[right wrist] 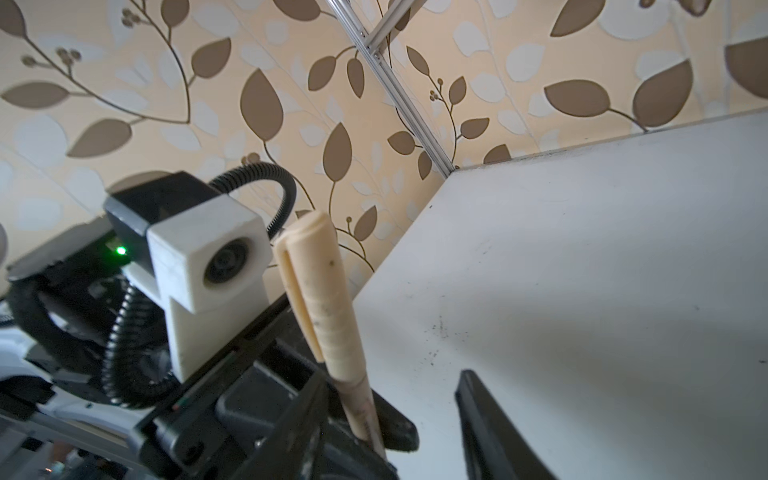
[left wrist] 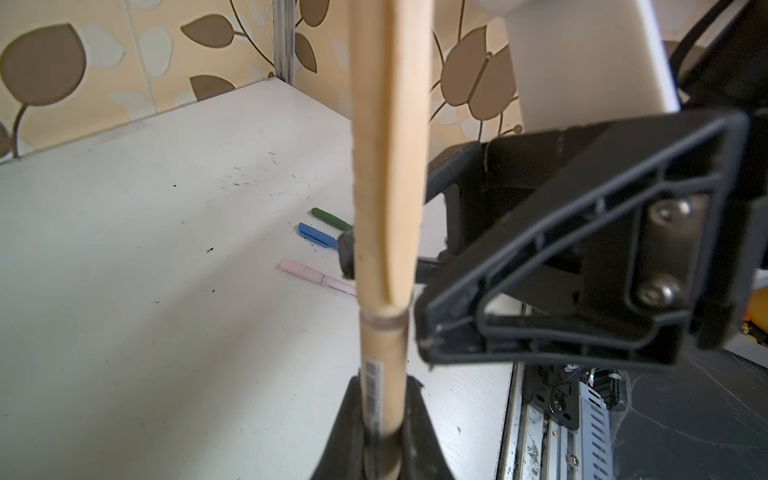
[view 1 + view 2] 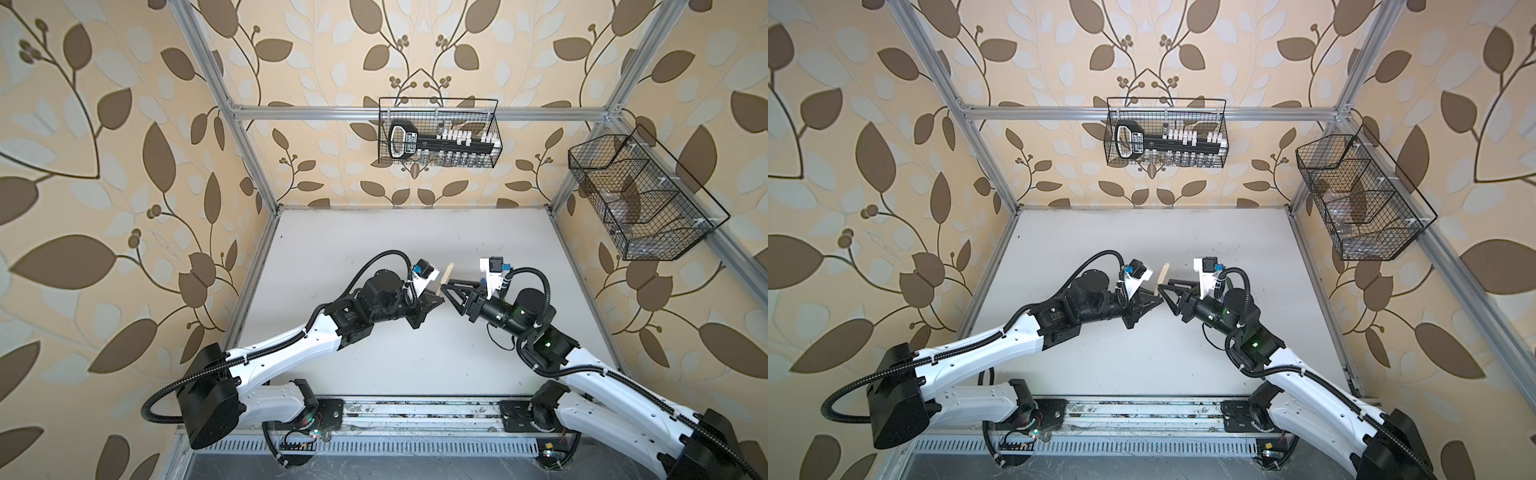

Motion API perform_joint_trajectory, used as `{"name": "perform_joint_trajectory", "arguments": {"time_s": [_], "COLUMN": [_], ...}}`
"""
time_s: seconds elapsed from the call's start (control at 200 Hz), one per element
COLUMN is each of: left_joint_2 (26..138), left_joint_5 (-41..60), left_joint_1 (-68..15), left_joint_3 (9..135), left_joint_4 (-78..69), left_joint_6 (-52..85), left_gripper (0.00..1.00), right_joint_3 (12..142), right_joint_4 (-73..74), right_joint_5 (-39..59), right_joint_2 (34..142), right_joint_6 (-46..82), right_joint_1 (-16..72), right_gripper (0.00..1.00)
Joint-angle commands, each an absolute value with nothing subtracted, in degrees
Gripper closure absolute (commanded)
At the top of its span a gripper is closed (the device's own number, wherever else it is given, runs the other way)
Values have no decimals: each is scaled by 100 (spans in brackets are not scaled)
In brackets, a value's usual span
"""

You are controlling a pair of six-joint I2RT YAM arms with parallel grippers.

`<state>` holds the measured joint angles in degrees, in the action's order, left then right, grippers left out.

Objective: Insert the pens into the pen caps
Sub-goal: 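Press the cap down onto the pen with the right gripper while the left holds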

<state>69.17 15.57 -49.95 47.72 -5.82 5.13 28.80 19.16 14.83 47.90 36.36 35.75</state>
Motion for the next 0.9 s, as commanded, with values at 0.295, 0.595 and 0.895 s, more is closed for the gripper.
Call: {"name": "perform_joint_trajectory", "arguments": {"time_s": [0.295, 0.595, 0.895], "left_joint_2": [6807, 6807, 6836], "left_joint_5": [1731, 1738, 1767], "left_joint_1": [-5038, -5044, -5036], "left_joint_3": [4931, 4913, 4960], "left_joint_4": [-773, -773, -758], "left_joint_6": [436, 464, 448], "left_gripper": [100, 100, 100], "right_joint_3": [4068, 4517, 4544], "right_joint_4": [1248, 1164, 1293], "right_joint_5": [3465, 3762, 3944], "right_joint_2": [5277, 5718, 5827], "right_joint_6": [3444, 3298, 3332], "right_joint_1": [2396, 2395, 2440], "right_gripper": [43, 44, 48]}}
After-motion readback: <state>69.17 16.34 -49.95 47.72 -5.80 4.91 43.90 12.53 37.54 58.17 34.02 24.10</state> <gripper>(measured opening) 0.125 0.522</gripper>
